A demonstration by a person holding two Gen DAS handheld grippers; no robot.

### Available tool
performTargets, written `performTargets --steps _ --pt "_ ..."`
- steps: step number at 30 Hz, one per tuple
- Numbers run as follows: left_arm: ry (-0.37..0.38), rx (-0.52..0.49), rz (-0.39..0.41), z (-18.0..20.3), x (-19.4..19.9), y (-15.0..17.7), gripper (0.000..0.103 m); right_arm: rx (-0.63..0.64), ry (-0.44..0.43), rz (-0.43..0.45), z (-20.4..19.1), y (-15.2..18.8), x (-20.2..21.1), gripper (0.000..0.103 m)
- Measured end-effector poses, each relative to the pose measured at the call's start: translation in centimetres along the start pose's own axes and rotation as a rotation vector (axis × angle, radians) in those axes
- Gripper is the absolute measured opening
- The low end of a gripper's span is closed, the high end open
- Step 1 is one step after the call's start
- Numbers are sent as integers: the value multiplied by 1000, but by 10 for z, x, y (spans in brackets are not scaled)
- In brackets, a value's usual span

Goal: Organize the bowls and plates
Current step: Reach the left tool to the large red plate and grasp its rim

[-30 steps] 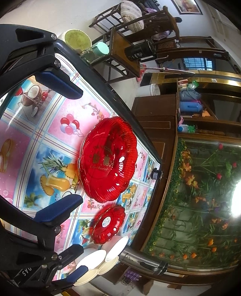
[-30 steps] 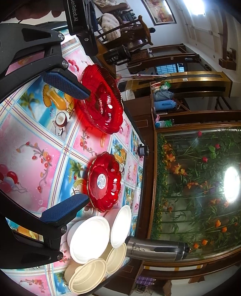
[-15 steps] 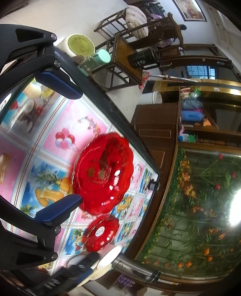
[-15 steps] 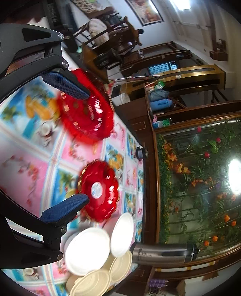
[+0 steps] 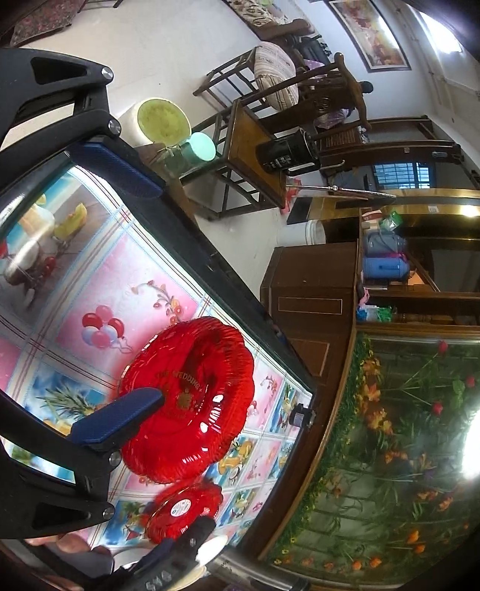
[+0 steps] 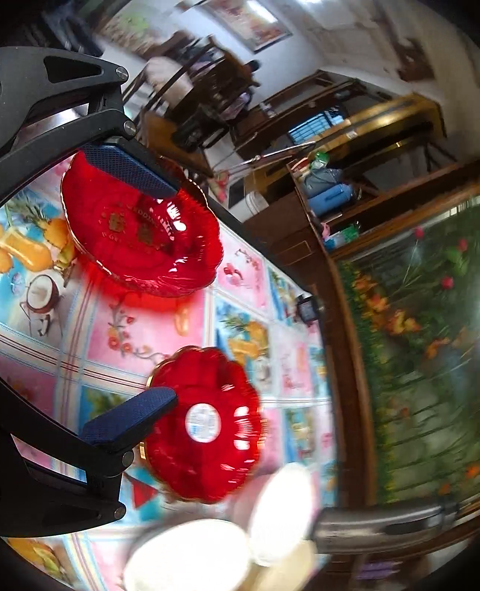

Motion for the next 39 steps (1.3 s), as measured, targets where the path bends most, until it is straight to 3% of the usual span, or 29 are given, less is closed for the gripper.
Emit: performTargets --steps 3,9,26,39 --pt "-8 -1 -10 2 -9 -4 102 -70 -25 -23 12 -1 -1 103" --pt "-19 -3 -21 2 -22 -8 102 -89 -83 -98 7 8 -12 103" --pt "-6 27 -98 -1 -54 -8 102 -69 -129 -157 -1 19 -25 103" --pt "138 108 -377 9 -108 -7 102 -151 -167 -224 11 26 -44 103"
Point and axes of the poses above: each gripper's, at about its wrist camera, not at the fingertips, and x roughly against the way its jaws point, z to its right, y to its underside, the point moved 1 cm from there along -x, roughly the way its jaws point, and after that the axes turned 12 degrees about z, right-handed, at the moved point
